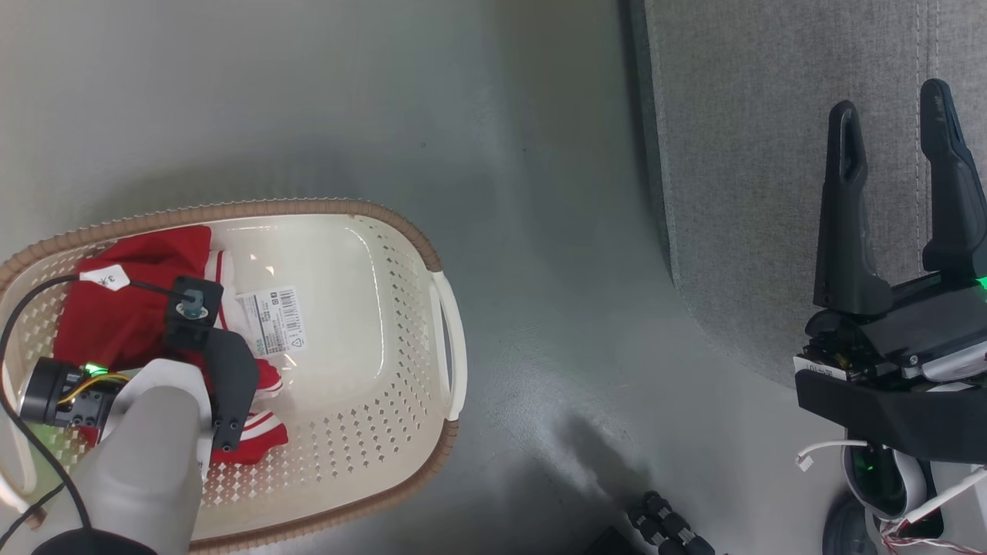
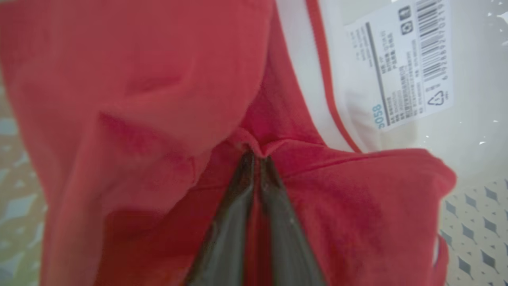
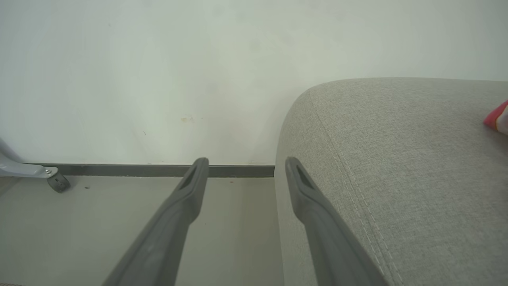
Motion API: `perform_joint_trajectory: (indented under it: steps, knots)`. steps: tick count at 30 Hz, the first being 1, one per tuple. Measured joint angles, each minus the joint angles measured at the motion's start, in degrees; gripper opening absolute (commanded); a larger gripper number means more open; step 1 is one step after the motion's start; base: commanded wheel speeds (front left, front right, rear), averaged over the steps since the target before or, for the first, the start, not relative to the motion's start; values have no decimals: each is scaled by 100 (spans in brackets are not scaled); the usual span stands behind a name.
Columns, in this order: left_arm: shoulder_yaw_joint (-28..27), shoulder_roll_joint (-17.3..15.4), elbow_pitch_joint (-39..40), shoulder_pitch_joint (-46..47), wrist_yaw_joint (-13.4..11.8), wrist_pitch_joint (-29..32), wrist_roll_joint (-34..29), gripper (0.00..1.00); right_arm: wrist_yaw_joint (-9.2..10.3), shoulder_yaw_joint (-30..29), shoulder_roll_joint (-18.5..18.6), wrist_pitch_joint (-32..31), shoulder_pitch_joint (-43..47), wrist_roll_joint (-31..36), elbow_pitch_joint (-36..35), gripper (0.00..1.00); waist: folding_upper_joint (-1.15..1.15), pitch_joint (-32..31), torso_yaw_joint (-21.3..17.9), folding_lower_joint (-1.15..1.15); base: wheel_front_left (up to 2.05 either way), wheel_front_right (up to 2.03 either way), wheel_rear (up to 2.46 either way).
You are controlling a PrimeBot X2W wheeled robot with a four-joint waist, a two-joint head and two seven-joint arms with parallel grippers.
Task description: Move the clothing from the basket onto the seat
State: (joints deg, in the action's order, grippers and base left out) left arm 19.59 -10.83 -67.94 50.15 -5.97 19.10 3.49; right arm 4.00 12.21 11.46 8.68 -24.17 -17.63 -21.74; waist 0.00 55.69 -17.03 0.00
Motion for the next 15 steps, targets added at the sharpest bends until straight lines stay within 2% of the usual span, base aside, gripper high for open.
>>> perform_joint_trajectory:
  steps: [9,15]
  knots:
    - [63,67,-154,3,52,-65,2,0,-4,-13,2,62,-20,3,107,100,0,-10,24,0,0,0,0]
    - [134,330,-164,3,94,-276,-1,0,-7,-30,4,108,-90,3,242,100,0,-120,71,0,0,0,0]
